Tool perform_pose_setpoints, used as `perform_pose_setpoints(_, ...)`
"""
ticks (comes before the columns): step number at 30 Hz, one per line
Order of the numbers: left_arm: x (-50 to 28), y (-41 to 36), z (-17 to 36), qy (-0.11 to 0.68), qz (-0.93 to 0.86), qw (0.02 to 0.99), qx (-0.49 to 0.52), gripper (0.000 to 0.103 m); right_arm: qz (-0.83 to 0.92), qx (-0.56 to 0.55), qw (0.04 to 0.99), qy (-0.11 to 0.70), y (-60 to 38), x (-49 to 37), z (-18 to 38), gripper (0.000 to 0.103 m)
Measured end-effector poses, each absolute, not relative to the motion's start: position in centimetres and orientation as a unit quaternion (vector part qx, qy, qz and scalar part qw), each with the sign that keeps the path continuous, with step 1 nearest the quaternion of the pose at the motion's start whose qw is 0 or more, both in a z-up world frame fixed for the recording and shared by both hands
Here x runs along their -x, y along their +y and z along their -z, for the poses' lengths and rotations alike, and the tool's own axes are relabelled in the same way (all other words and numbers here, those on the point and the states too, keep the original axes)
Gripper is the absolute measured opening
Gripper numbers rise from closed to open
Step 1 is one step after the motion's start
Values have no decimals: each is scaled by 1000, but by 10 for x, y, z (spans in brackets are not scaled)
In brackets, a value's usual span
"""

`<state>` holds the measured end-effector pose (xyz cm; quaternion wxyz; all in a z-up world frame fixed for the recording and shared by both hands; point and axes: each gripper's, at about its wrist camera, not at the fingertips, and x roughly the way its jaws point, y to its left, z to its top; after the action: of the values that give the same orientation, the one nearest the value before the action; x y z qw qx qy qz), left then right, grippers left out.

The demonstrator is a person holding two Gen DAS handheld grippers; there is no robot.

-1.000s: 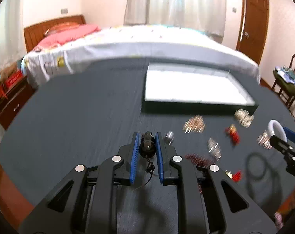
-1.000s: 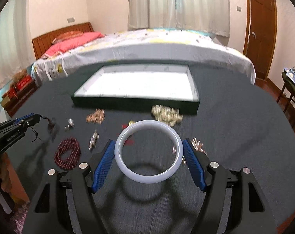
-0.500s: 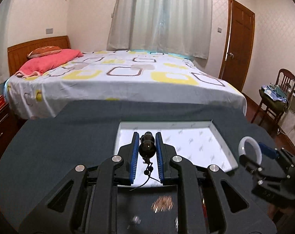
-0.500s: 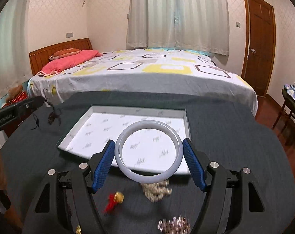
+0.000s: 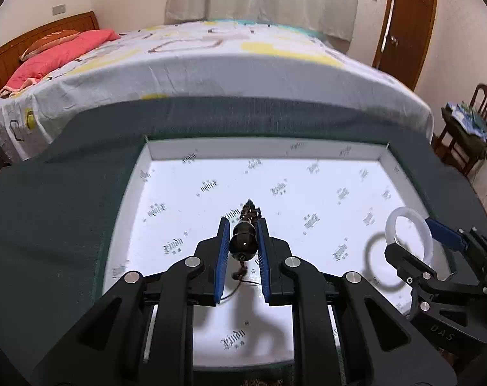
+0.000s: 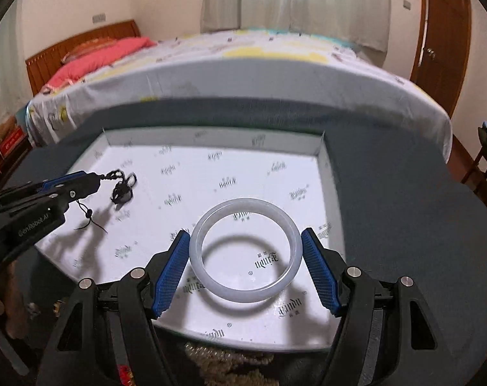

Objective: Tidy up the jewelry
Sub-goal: 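Carry the cord and bangle into the box and open both grippers, then withdraw both grippers from the box back over the table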

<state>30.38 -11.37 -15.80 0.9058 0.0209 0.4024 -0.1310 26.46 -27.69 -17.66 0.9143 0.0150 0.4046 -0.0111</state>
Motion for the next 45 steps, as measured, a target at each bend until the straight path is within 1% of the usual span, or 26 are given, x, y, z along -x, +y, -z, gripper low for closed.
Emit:
perform_pose_setpoints(9,-313,-115,184,449,130,884,-28,17,19,-1,899,437,-277,-273,193,69)
perform_pose_setpoints(10,-314,-117,185,450,130,883,-30,19,19,2,898,439,-278,-274,194,69)
perform_pose_setpoints(11,-313,-117,185,446,131,885,-33,21,18,3,898,439,-278,-275,194,69)
perform_pose_setpoints(12,-311,-119,185,445,134,885,-39,25,16,1,898,439,-278,-274,193,71)
perform_pose_setpoints(13,-311,-120,185,444,133,885,-41,33,16,0,899,438,-278,-275,193,73)
perform_pose_setpoints(14,-310,-121,185,444,132,885,-42,37,17,-2,899,437,-279,-275,193,76)
perform_pose_setpoints(15,-310,-120,185,444,132,885,-39,42,16,-4,900,436,-280,-274,192,76)
perform_pose_setpoints(16,-310,-119,186,444,133,885,-34,45,15,-5,900,435,-281,-275,192,76)
perform_pose_setpoints(19,-310,-119,185,444,133,886,-31,53,13,-9,901,433,-281,-274,191,76)
perform_pose_setpoints(20,-309,-118,183,441,133,887,-30,54,13,-11,903,430,-282,-273,189,76)
perform_pose_setpoints(22,-309,-119,179,435,133,890,-30,60,14,-12,906,423,-281,-272,185,76)
perform_pose_setpoints(27,-296,-118,157,407,137,903,-29,67,15,-15,917,399,-278,-260,165,76)
perform_pose_setpoints(28,-292,-117,152,402,138,905,-29,70,15,-14,918,395,-277,-257,161,76)
perform_pose_setpoints(32,-265,-108,130,376,139,916,-22,73,18,-17,929,370,-276,-234,141,76)
perform_pose_setpoints(34,-248,-101,120,362,135,922,-19,76,20,-21,933,359,-277,-219,132,76)
perform_pose_setpoints(37,-222,-92,113,353,129,927,-16,77,24,-26,936,349,-279,-195,126,76)
perform_pose_setpoints(45,-155,-65,119,349,102,931,-16,77,36,-28,937,347,-278,-131,134,76)
